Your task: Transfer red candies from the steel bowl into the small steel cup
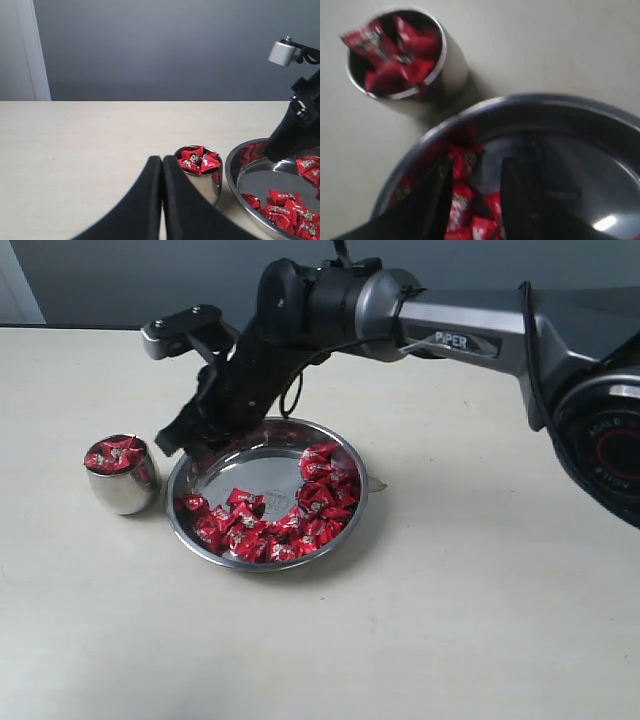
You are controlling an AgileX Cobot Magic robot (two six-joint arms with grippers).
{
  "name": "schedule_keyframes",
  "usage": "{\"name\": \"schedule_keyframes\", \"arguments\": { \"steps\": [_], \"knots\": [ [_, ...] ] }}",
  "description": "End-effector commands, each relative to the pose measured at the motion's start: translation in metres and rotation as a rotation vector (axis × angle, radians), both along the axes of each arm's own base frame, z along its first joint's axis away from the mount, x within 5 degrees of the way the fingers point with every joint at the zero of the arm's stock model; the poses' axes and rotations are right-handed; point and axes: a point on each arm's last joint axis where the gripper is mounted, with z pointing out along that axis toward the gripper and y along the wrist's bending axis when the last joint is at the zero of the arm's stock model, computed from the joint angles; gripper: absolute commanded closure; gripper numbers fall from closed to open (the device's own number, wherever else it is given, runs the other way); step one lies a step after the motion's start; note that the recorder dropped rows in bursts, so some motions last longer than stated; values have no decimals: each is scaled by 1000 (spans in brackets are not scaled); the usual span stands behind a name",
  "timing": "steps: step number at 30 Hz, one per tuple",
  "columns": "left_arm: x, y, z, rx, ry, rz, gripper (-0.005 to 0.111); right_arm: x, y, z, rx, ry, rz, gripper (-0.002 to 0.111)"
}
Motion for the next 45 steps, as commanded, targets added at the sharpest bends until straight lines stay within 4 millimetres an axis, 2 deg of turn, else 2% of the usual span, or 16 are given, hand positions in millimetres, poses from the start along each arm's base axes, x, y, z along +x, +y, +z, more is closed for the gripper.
{"name": "schedule_keyframes", "arguments": {
  "steps": [1,7,15,20,45],
  "knots": [
    [0,0,1,-4,-10,-5,106,4,-20,-1,-100,46,23,76],
    [0,0,1,-4,-10,-5,106,1,-23,-16,-158,110,49,76],
    [0,0,1,-4,-10,-5,106,10,-19,-47,-154,93,17,75],
    [0,0,1,-4,-10,-5,106,13,-17,-46,-132,58,5,68],
    [0,0,1,-4,-10,-5,106,6,-17,-48,-161,112,33,69]
  ]
}}
